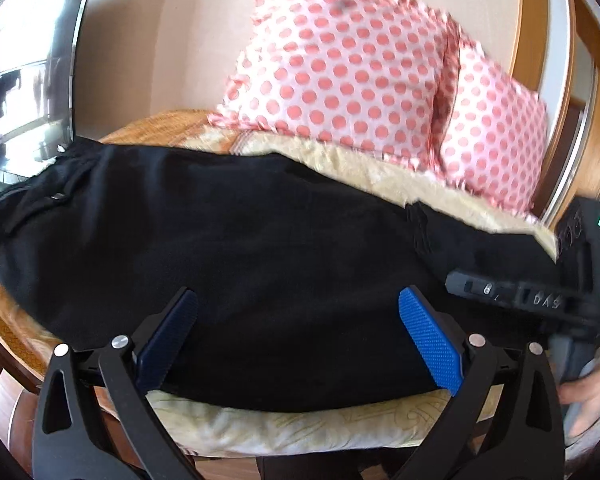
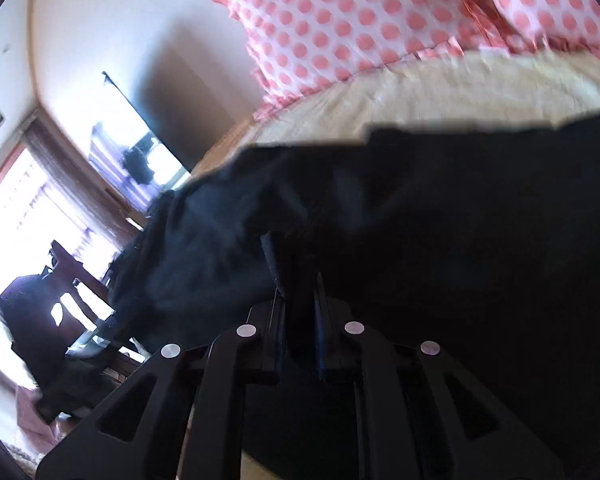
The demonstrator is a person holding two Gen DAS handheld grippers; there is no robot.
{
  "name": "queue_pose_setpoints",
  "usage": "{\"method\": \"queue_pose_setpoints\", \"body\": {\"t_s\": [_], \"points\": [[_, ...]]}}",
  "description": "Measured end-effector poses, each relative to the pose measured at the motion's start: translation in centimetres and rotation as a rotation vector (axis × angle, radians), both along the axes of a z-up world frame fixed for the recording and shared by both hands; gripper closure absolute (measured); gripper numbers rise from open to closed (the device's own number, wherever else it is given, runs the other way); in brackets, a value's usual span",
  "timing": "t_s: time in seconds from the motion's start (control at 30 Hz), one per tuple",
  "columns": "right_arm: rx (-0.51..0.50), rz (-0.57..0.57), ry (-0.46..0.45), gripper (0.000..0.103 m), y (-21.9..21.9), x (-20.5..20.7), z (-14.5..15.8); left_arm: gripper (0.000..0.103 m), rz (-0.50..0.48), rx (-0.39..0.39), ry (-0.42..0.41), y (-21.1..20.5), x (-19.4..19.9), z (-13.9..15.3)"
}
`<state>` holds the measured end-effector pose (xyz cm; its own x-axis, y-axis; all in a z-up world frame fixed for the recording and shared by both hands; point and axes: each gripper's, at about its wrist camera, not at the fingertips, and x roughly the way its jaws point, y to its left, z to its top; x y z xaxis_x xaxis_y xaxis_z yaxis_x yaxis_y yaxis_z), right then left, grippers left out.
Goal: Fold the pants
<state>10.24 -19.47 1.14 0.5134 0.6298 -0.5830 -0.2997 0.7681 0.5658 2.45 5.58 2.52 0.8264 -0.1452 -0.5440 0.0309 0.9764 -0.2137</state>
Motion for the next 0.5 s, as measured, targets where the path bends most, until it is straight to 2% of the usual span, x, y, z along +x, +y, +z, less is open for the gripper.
{"method": "queue_pose_setpoints", "body": {"t_s": [0.07, 0.17, 0.27, 0.33, 0.5], "points": [[0.017, -0.014, -0.023, 0.092, -0.6, 0.0, 0.9, 0.002, 0.030, 0.006, -0.024, 0.9, -0.5, 0.6], [0.037, -0.037, -0.112, 0.092, -0.5, 0.3, 4.0, 0.002, 0.078, -0.003, -0.050, 2.4, -0.6, 1.2], [0.039, 0.012, -0.188, 0.092, 1.0, -0.2, 5.9, 0.002, 0.133, -0.021, -0.061, 3.8, -0.7, 1.4], [0.009, 0.072, -0.195, 0.092, 2.9, -0.6, 5.5, 0.002, 0.161, -0.033, -0.057, 4.6, -0.8, 1.4], [-0.037, 0.133, -0.177, 0.092, 5.0, -0.3, 3.6, 0.002, 0.233, -0.035, -0.065, 6.7, -1.7, 1.6]]}}
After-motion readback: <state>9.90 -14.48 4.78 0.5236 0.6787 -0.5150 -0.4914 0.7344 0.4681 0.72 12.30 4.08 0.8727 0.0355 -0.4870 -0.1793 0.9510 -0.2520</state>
